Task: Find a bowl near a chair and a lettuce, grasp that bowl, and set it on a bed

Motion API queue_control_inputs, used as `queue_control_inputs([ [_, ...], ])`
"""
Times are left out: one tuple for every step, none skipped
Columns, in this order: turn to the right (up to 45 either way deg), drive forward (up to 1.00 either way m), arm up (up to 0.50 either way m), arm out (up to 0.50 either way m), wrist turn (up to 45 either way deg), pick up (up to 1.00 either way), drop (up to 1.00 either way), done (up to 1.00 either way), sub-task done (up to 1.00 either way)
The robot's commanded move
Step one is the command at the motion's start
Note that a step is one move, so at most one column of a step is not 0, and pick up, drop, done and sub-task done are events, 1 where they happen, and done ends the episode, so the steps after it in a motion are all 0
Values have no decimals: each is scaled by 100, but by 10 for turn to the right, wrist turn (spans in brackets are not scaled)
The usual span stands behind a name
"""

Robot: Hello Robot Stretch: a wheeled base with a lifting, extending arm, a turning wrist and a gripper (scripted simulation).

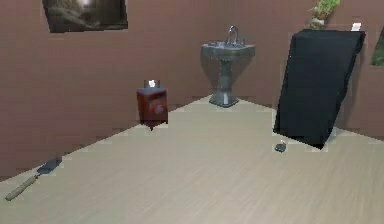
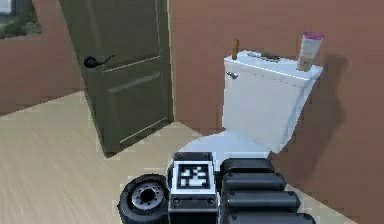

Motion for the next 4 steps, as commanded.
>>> queue_control_inputs([
  [-450, 0, 0, 0, 0, 0, 0, 0, 0],
  [-60, 0, 0, 0, 0, 0, 0, 0, 0],
  [0, 100, 0, 0, 0, 0, 0, 0, 0],
  [0, 35, 0, 0, 0, 0, 0, 0, 0],
])
